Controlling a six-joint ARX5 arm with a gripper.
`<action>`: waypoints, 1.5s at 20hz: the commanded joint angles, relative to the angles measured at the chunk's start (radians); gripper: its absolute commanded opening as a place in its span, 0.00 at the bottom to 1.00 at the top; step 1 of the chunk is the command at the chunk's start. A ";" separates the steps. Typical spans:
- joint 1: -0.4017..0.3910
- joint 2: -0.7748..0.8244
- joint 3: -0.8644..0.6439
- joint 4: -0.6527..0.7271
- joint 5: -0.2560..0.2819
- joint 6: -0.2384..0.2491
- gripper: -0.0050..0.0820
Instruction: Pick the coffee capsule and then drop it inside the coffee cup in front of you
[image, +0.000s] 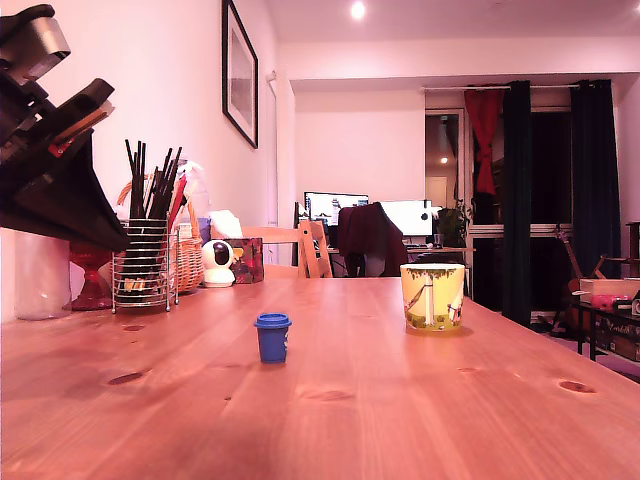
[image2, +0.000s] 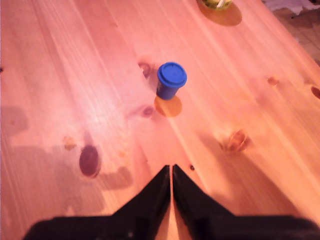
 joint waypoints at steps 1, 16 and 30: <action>0.002 -0.003 -0.021 0.008 -0.002 0.014 0.04; 0.000 -0.002 -0.020 0.051 0.028 0.091 0.51; -0.038 -0.001 -0.303 0.684 0.040 0.216 0.75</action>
